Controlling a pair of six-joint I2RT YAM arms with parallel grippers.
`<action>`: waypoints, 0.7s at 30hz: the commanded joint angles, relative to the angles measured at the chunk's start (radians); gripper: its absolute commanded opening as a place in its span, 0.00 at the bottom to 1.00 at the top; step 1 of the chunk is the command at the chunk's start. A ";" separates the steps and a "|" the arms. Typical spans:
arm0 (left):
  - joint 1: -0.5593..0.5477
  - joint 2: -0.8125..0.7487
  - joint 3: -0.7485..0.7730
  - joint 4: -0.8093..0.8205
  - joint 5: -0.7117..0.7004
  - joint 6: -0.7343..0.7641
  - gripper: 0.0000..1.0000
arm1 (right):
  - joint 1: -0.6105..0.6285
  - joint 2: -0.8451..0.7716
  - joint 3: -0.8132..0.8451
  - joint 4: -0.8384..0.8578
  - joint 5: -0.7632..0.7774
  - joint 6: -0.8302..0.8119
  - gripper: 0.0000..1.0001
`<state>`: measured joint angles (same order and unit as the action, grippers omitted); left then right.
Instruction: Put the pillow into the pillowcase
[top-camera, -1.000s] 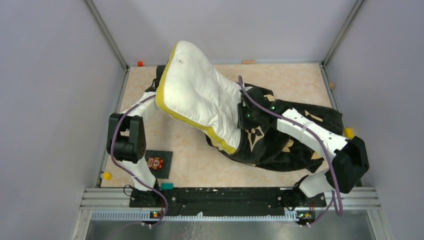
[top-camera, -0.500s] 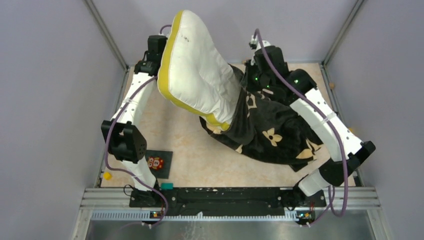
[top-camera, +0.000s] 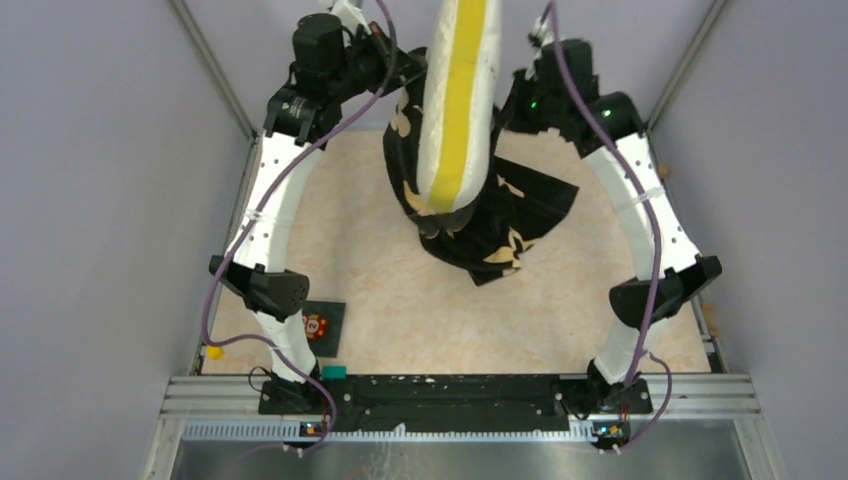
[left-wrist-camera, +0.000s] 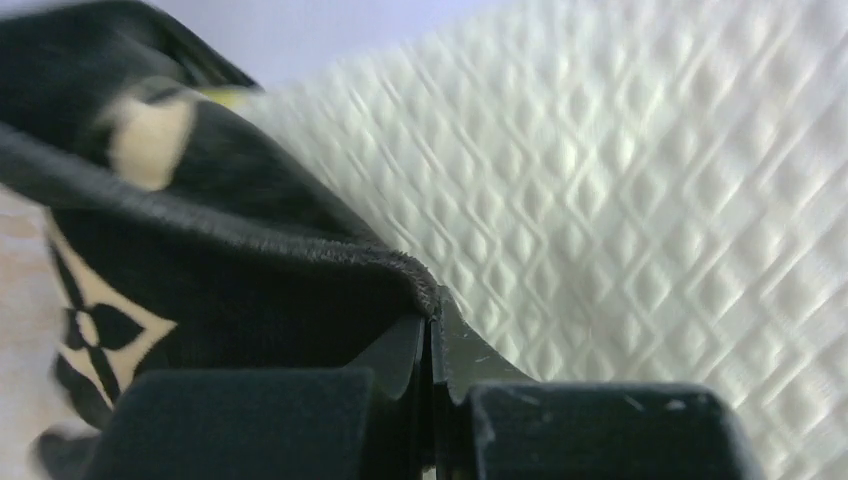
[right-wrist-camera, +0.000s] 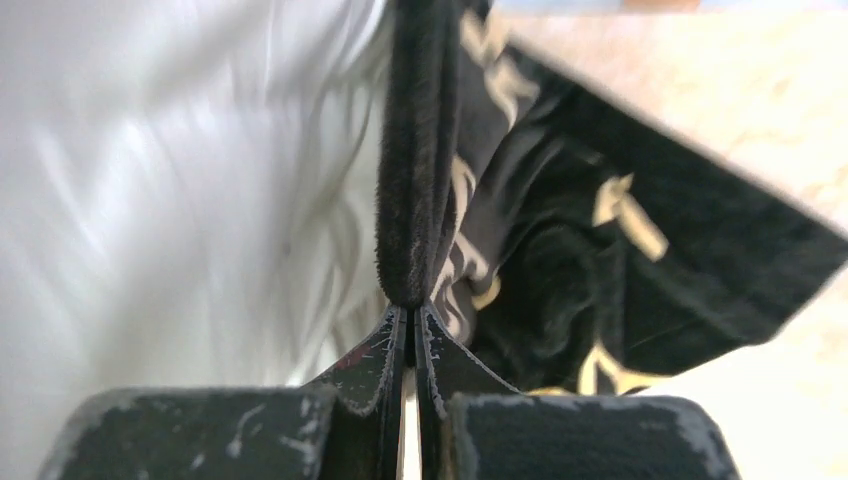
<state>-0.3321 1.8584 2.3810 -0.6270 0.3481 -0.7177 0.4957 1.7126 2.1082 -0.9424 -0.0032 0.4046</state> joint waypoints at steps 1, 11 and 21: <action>-0.071 -0.011 0.050 0.024 -0.033 0.032 0.00 | -0.096 0.048 0.347 0.016 -0.054 0.037 0.00; -0.068 0.062 0.068 -0.009 0.043 0.036 0.00 | -0.084 0.058 0.388 0.015 -0.079 0.054 0.00; 0.055 0.046 0.029 0.066 0.119 -0.036 0.00 | 0.086 0.011 0.083 0.143 -0.030 0.046 0.00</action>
<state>-0.4686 1.9728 2.4126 -0.6781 0.3874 -0.6739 0.4053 1.7992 2.3611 -1.0004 -0.0654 0.4625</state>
